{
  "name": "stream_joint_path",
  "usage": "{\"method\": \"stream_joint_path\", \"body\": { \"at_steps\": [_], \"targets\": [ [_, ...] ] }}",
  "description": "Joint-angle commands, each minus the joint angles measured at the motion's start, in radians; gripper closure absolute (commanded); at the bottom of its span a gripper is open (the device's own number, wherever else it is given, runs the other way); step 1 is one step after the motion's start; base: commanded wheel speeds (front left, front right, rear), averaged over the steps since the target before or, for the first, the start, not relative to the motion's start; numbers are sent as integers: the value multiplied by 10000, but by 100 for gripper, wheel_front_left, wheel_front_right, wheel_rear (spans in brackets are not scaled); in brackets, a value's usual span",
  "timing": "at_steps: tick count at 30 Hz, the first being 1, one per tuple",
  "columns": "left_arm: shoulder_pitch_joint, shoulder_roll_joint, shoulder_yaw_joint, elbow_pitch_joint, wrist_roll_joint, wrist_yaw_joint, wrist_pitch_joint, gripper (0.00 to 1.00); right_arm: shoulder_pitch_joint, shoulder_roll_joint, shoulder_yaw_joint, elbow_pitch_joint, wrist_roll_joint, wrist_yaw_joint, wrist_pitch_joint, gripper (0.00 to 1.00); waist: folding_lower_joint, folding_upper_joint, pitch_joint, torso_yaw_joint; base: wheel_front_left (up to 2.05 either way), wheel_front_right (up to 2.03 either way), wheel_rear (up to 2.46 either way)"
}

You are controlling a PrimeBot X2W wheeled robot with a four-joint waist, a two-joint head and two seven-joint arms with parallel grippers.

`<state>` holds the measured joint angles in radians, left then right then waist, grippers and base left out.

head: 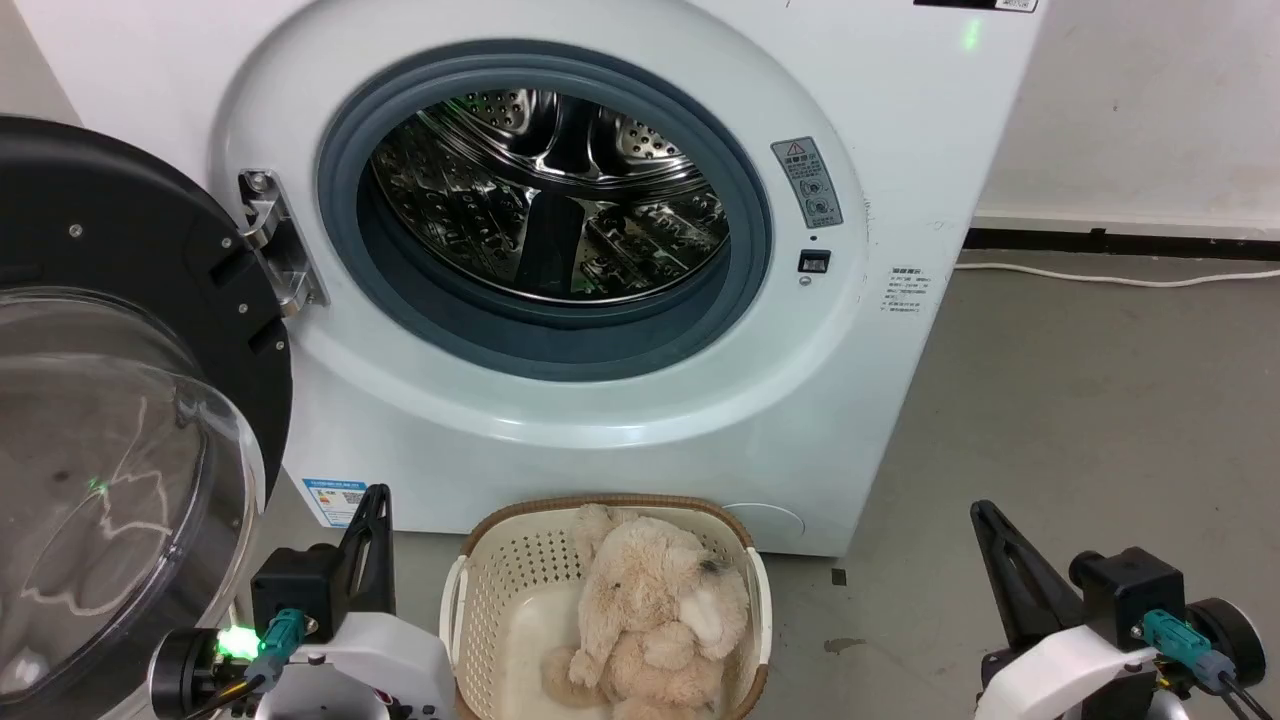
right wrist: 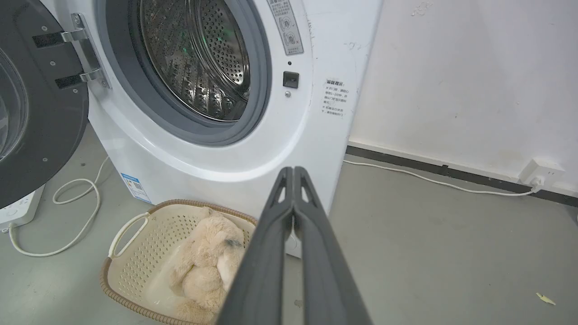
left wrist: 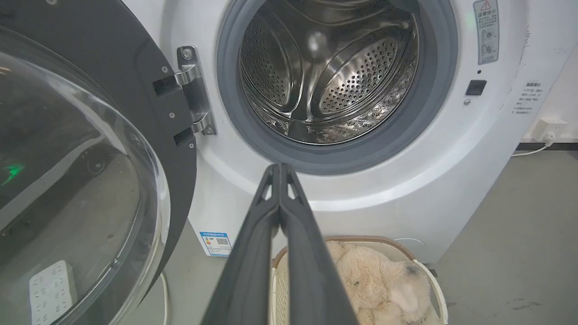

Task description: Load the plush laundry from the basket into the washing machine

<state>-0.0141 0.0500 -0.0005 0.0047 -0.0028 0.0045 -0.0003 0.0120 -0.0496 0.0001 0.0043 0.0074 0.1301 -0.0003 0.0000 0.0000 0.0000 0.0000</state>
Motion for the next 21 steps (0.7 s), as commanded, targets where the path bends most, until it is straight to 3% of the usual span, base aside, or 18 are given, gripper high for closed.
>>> {"method": "stream_joint_path", "body": {
  "at_steps": [1,21],
  "targets": [
    [141,3,5,-47,28,-45,3,100,-120,-6,-1,-43,-74,6,3,100,0,0,0,0,0,0,0],
    [141,3,5,-47,28,-45,3,100,-120,-6,-1,-43,-74,6,3,100,0,0,0,0,0,0,0]
  ]
}}
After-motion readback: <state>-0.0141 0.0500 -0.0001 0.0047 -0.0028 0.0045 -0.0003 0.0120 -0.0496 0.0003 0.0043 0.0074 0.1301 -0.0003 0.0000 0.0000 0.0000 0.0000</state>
